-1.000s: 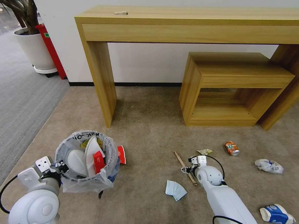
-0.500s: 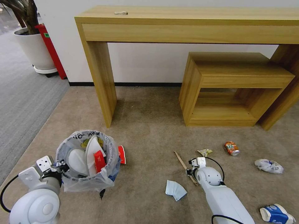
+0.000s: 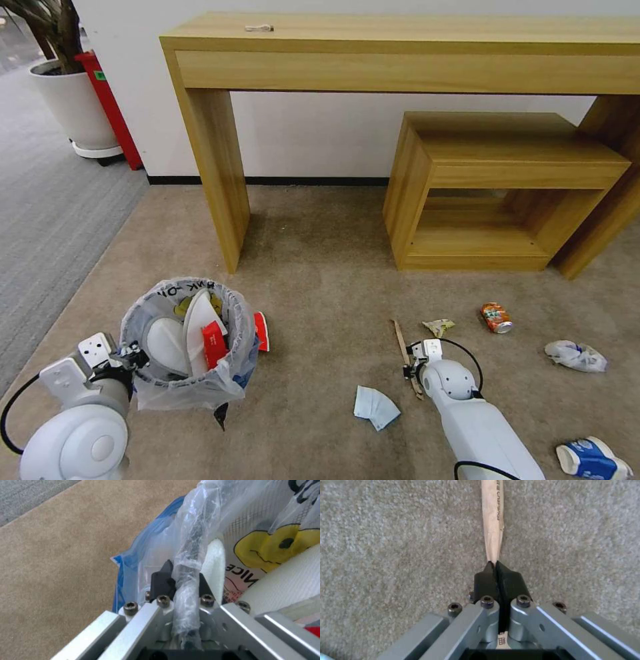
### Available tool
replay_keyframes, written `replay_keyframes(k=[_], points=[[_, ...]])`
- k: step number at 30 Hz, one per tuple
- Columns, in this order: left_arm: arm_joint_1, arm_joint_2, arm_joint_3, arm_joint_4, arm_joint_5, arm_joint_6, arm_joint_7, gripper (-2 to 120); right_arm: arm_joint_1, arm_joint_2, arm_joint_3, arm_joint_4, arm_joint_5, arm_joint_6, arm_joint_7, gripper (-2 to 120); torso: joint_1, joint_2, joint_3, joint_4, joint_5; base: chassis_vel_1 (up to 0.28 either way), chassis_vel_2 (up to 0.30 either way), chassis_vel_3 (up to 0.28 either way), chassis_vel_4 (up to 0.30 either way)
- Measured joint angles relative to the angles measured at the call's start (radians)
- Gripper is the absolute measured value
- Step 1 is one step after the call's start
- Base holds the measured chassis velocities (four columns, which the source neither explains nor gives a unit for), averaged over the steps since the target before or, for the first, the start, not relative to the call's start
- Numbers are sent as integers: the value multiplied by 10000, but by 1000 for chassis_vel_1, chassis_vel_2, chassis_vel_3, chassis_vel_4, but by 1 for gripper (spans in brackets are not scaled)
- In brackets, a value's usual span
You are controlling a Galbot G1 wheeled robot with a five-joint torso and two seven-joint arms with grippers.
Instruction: Pick up the trash bin and place the garbage on the floor into it.
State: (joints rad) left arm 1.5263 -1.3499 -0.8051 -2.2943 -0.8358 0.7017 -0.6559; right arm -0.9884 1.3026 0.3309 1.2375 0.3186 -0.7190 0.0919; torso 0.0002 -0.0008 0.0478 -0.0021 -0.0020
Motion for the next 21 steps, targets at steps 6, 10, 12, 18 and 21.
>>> replay_keyframes(k=[6, 10, 12, 18, 21], points=[[20, -39, 96, -4, 49, 0, -8, 1, -218, -160, 12, 631, 74, 242, 1, 0, 0, 0, 0, 0, 1, 0, 0, 0, 0], [25, -57, 169, -14, 74, 0, -27, 1, -361, -268, 33, 1128, 246, 506, 7, 0, 0, 0, 0, 0, 0, 0, 0, 0, 0], [27, -102, 278, -63, 148, 0, -40, 1, -510, -413, 43, 1731, 501, 711, 13, 0, -1, 0, 0, 0, 0, 0, 0, 0, 0], [50, -160, 470, -139, 236, 0, -53, 1, -725, -622, 42, 2589, 1101, 1627, -212, 0, 0, 0, 0, -1, 0, 0, 0, 0, 0], [112, -194, 674, -195, 291, 0, -66, 1, -909, -737, 11, 3198, 1548, 3783, -1759, 0, 0, 0, 0, -1, 0, 0, 0, 0, 0]])
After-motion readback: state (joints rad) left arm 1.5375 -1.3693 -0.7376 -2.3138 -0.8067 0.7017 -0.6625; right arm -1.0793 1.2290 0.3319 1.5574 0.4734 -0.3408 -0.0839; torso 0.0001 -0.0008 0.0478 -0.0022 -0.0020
